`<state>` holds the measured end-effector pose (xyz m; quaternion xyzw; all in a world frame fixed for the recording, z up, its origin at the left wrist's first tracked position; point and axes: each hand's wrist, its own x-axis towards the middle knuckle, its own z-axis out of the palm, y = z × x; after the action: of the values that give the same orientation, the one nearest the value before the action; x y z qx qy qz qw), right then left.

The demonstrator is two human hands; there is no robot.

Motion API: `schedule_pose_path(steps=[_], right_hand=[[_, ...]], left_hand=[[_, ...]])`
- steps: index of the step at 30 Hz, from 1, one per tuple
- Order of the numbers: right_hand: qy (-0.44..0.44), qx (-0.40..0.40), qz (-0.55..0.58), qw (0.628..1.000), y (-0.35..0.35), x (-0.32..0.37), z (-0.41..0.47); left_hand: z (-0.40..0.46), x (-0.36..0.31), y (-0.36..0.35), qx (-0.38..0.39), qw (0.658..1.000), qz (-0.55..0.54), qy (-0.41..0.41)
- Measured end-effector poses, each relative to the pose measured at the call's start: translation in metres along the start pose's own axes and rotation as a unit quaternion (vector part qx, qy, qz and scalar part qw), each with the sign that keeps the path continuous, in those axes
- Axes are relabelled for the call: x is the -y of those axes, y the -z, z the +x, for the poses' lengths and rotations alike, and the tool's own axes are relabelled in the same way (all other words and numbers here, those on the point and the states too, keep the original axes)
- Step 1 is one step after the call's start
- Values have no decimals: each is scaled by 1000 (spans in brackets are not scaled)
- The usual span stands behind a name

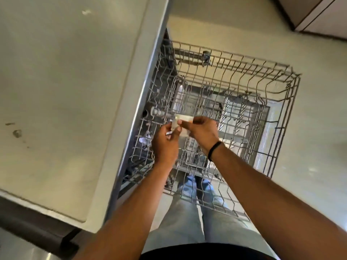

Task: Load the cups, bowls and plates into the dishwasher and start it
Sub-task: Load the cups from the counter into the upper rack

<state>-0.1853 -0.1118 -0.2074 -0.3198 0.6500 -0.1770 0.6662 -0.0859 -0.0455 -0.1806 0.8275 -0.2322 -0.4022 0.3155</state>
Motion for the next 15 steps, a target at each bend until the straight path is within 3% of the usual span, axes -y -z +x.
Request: schedule_pose_path(steps=[7, 15], right_hand=[[-28, 14, -26, 999, -36, -13, 71], [-42, -39, -56, 997, -54, -24, 105]], left_hand=[[71, 26, -19, -106, 994, 12, 4], [100, 40, -38, -61, 997, -32, 31]])
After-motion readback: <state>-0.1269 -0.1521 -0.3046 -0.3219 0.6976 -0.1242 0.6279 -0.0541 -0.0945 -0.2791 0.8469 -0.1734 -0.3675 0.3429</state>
